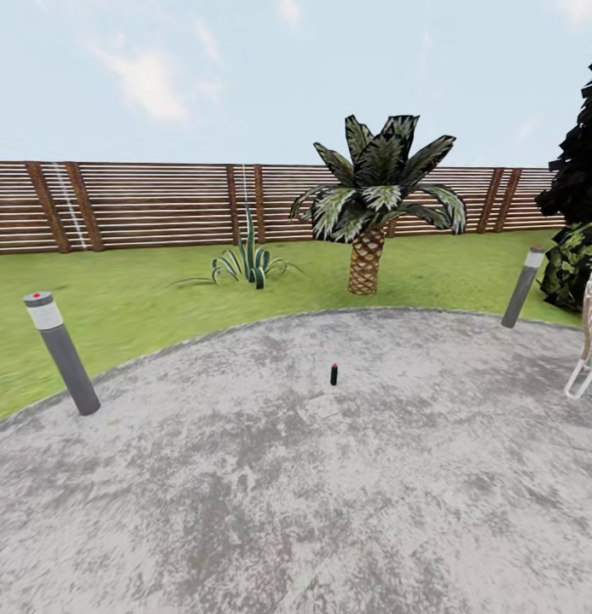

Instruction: In the garden, pick up the pesticide atomizer on the floor and spray pesticide onto both trees until each tree trunk is fully covered.

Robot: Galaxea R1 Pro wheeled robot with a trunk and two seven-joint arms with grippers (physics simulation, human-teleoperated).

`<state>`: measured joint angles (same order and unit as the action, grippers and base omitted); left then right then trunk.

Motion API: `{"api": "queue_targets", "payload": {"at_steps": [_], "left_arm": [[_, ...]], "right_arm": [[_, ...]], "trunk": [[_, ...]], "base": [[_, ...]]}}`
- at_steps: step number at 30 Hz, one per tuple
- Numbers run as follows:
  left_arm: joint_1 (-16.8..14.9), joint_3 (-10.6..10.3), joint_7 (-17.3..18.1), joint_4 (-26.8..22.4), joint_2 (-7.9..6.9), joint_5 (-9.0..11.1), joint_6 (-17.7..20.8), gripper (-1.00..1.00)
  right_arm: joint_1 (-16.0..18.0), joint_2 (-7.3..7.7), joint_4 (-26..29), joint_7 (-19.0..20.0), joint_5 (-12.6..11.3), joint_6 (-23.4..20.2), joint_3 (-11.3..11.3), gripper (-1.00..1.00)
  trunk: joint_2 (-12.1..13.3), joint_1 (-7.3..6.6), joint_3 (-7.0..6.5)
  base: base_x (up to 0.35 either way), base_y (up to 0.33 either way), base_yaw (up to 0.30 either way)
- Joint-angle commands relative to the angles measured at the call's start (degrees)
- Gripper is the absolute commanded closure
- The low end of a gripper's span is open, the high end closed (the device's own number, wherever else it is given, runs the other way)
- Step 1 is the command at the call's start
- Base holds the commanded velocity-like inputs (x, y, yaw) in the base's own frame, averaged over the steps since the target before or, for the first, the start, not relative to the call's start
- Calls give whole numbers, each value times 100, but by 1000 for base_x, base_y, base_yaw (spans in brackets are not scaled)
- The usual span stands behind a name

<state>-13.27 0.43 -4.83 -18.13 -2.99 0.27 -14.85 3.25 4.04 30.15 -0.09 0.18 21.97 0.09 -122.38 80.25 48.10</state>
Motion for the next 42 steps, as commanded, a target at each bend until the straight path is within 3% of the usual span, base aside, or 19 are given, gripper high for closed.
{"api": "queue_targets", "payload": {"at_steps": [1, 22, 42], "left_arm": [[0, 0, 0, 0, 0, 2, 0, -100], [0, 1, 0, 2, 0, 0, 0, -100], [0, 1, 0, 2, 0, 0, -1, -100]], "right_arm": [[0, 0, 2, 0, 0, 0, 0, -100], [0, 0, 17, 0, -9, 0, 0, -100], [0, 0, 16, 0, -9, 0, 0, -100]], "trunk": [[0, 0, 0], [0, 0, 0], [0, 0, 0]], "base": [[339, 0, 0], [339, -16, 0], [307, -131, 0]]}}
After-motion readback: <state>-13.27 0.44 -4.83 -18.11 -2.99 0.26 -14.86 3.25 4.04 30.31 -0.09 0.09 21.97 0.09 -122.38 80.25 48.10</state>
